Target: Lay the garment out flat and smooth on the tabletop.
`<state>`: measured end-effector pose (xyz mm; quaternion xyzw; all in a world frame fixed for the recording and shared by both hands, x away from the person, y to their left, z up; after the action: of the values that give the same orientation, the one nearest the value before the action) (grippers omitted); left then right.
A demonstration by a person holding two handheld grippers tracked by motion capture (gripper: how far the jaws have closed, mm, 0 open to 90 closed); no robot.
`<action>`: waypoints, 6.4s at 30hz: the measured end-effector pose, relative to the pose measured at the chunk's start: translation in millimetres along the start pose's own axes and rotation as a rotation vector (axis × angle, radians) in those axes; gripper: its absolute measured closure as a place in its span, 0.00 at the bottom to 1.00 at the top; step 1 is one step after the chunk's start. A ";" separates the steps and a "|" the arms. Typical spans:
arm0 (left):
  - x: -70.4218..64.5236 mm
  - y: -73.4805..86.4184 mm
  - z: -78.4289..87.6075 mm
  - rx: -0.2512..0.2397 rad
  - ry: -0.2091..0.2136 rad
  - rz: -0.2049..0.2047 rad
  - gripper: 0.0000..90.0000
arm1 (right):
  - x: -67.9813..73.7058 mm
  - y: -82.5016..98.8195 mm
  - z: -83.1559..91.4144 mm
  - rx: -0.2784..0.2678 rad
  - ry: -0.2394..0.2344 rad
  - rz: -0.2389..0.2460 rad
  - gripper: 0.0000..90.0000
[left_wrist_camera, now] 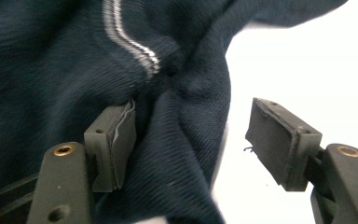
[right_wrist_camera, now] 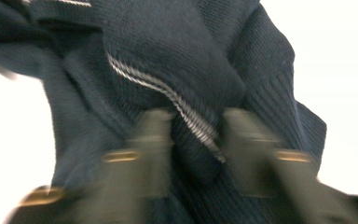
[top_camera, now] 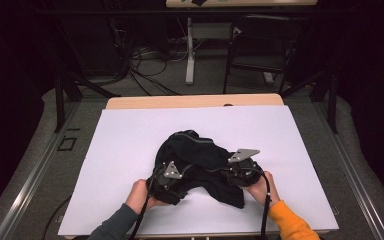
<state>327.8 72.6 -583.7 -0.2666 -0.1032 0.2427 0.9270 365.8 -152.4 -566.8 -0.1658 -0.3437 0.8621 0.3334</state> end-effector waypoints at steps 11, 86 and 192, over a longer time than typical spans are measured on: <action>8.0 3.5 3.1 -0.026 -0.050 -0.079 0.88 | -92.0 -19.5 32.0 -0.132 0.322 -0.139 0.95; 61.3 -7.1 51.9 -0.192 -0.050 0.122 0.36 | -32.9 -3.5 13.3 0.072 -0.071 -0.050 0.61; 97.3 -11.0 0.8 -0.100 -0.072 0.269 0.96 | -95.4 10.5 -0.2 0.115 0.045 -0.215 0.97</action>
<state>415.6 114.0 -571.1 -0.3152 -0.1119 0.3689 0.8672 430.0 -223.7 -568.9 -0.1277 -0.3020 0.8357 0.4406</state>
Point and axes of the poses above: each handheld gripper's, and its own axes: z roughly backward along the jaws, y roughly out of its underside, x roughly to its left, the point moved 5 cm from there along -z, roughly forward along the jaws, and after that the axes turned 1 degree about -y, right-handed, at the moved point
